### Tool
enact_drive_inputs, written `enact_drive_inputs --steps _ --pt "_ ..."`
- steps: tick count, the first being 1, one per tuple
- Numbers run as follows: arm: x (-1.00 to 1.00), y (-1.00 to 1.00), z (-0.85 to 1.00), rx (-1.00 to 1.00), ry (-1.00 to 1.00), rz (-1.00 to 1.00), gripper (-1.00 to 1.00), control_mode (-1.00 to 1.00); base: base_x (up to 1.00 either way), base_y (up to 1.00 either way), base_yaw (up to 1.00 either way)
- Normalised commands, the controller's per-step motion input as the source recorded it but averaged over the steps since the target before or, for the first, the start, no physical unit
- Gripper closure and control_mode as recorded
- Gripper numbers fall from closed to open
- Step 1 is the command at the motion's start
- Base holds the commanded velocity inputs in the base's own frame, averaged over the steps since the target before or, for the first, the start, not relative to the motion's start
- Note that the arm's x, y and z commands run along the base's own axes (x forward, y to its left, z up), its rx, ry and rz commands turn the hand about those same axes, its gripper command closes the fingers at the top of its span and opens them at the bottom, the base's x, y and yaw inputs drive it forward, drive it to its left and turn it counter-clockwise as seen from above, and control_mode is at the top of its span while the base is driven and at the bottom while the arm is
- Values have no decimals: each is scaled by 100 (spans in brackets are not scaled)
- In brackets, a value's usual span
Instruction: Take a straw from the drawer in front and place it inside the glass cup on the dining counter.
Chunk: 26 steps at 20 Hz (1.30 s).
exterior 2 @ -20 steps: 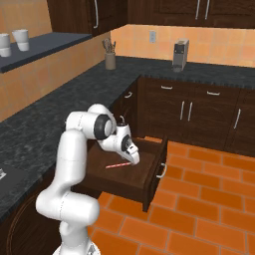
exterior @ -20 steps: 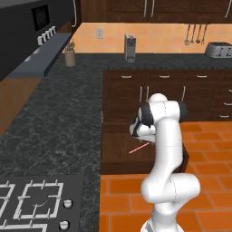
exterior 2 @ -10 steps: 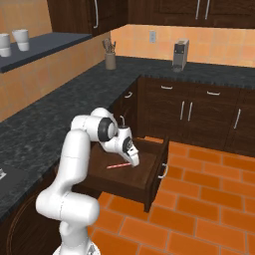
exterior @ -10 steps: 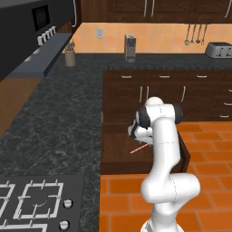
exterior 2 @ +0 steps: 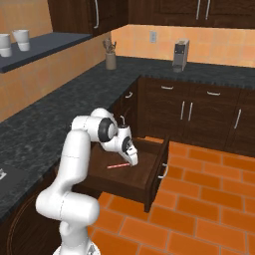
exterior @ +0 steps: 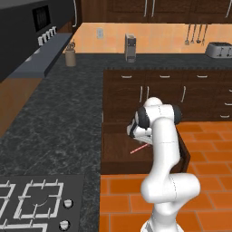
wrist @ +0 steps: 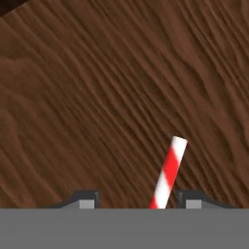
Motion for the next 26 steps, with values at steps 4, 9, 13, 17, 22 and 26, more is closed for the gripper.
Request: enact_drive_inputs --steps 4,9,13,17,22,26 --pt "-42 -24 -56 4 -3 -2 100 -100 0 0 0" --pt "-29 -17 -25 4 -8 -2 100 -100 0 0 0" --pt "-16 -5 0 2 -6 -4 100 -100 0 0 0" --pt "-14 0 32 0 -1 -8 100 -100 0 0 0" --pt "-27 0 100 0 -8 -9 100 -100 0 0 0" --pt "-24 0 100 0 -13 -2 100 -100 0 0 0"
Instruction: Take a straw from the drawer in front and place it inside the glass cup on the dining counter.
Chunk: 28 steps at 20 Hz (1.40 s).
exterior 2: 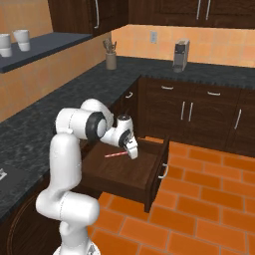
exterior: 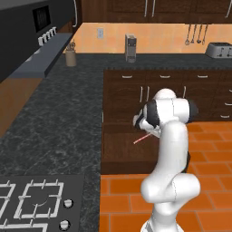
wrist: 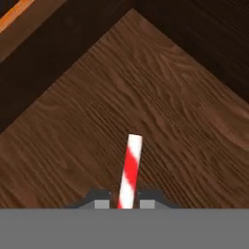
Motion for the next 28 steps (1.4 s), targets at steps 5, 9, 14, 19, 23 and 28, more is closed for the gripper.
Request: enact_drive_inputs --steps 5,9,14,19,23,28 --pt "-40 0 100 0 -8 0 100 -100 0 0 0" --pt "-49 0 100 -3 -3 0 100 -100 0 0 0" --pt "-61 0 100 -23 -17 0 100 -100 0 0 0" --pt "-78 0 100 -24 -19 5 100 -100 0 0 0" --pt "-82 0 100 -9 -8 18 100 -100 0 0 0" --pt "-83 0 100 -6 -9 19 100 -100 0 0 0"
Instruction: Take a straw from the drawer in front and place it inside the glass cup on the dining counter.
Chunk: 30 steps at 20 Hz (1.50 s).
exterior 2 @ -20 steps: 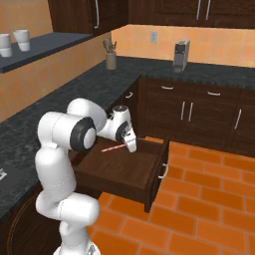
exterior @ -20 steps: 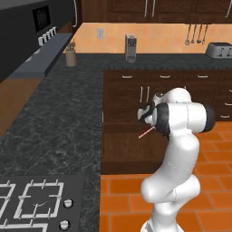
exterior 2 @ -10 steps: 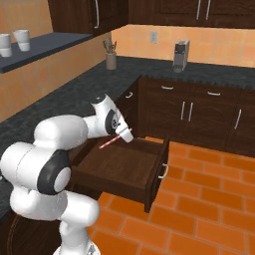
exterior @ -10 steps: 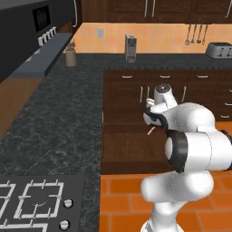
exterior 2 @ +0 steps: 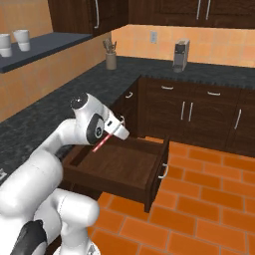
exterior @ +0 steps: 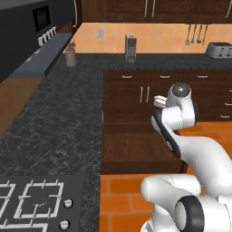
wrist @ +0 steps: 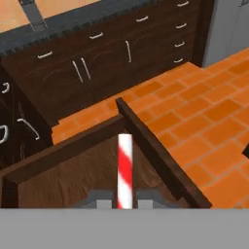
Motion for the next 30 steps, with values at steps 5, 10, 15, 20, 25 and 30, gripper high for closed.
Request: enact_drive_inputs --steps 5,10,15,20,25,30 --pt "-72 2 100 -9 -5 10 100 -100 0 0 0" --pt "-93 0 61 -12 -11 1 100 -100 0 0 0" --pt "0 0 0 0 0 0 100 100 -100 -46 -2" --pt "0 0 0 0 0 0 100 100 -63 -90 -27" --pt "0 0 0 0 0 0 100 100 10 -73 -25" --pt "0 0 0 0 0 0 100 100 68 -41 -3"
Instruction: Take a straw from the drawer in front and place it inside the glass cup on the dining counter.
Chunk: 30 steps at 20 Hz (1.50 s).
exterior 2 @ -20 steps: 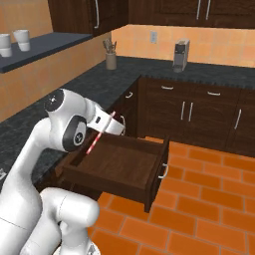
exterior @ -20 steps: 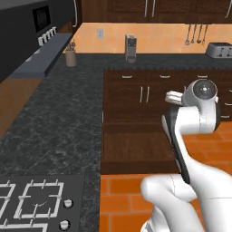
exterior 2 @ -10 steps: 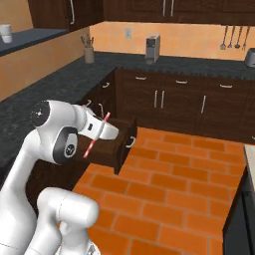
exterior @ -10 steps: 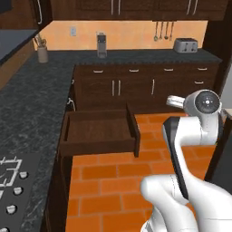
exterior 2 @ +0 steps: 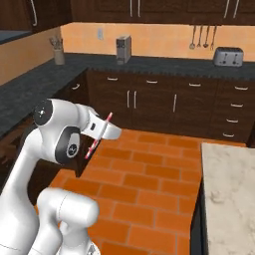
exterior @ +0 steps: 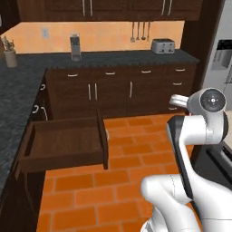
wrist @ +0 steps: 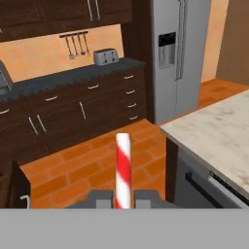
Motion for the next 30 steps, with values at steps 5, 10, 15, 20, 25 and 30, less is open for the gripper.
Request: enact_drive_inputs --steps 5,10,15,20,25,30 --pt "0 0 0 0 0 0 100 100 99 -16 0" --pt "0 0 0 0 0 0 100 100 91 -59 -3" --pt "0 0 0 0 0 0 100 100 90 -56 -7" --pt "0 0 0 0 0 0 100 100 100 -3 -29" --pt "0 0 0 0 0 0 100 100 100 0 -40" --pt "0 0 0 0 0 0 100 100 97 -15 -42"
